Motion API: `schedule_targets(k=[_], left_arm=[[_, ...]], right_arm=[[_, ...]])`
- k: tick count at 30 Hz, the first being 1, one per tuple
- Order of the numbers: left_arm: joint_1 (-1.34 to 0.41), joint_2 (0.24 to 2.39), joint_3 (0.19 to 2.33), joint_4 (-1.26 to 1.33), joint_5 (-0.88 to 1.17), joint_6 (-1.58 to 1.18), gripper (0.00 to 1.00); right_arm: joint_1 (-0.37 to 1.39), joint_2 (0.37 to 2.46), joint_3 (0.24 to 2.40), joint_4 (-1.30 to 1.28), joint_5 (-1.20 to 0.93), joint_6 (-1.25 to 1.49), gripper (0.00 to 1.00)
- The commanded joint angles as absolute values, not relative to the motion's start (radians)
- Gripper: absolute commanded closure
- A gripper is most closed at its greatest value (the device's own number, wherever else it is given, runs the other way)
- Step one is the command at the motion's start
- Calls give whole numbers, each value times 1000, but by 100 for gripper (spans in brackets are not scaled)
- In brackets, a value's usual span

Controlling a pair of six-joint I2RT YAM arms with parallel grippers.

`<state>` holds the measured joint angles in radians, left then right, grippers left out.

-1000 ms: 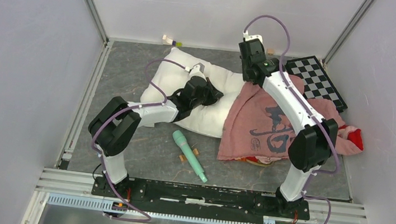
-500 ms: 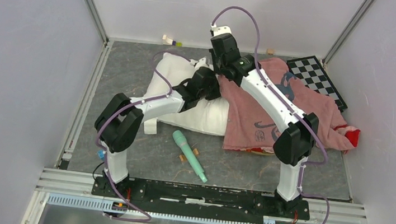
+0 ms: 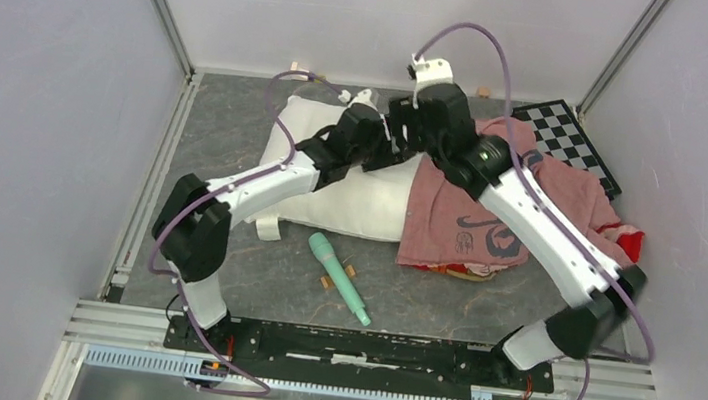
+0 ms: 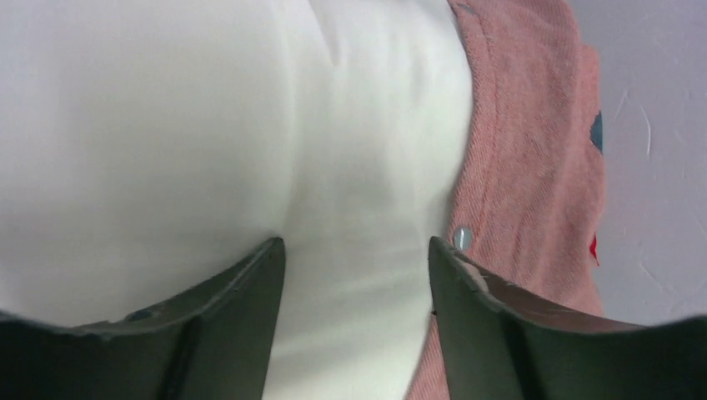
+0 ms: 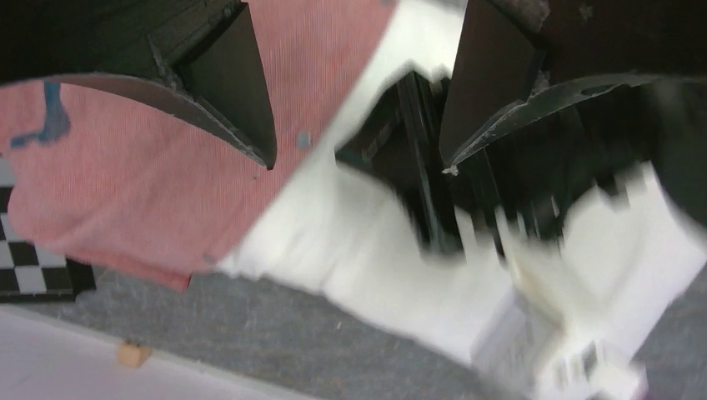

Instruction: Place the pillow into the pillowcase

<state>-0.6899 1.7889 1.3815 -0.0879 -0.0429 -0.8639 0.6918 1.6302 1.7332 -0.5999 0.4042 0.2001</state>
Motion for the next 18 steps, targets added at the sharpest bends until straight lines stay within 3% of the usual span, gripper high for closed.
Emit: schedule_targets(k=[1, 5, 12, 14, 18], left_arm=[[-687, 1623, 1356, -358, -82, -698, 23], [-689, 1470, 1260, -484, -196, -635, 1], [-604, 1241, 1052, -622, -349, -634, 0], [-585, 1209, 1028, -646, -388, -633, 0], [-553, 1216, 1026, -700, -488, -634, 0]], right_arm=[[771, 1375, 1464, -580, 429, 248, 22], [891, 1214, 1211, -538, 489, 308, 21], [1099, 1074, 817, -471, 631, 406, 13], [1140, 1079, 741, -425, 696, 410, 3], [1162, 1166, 679, -359, 786, 382, 2]])
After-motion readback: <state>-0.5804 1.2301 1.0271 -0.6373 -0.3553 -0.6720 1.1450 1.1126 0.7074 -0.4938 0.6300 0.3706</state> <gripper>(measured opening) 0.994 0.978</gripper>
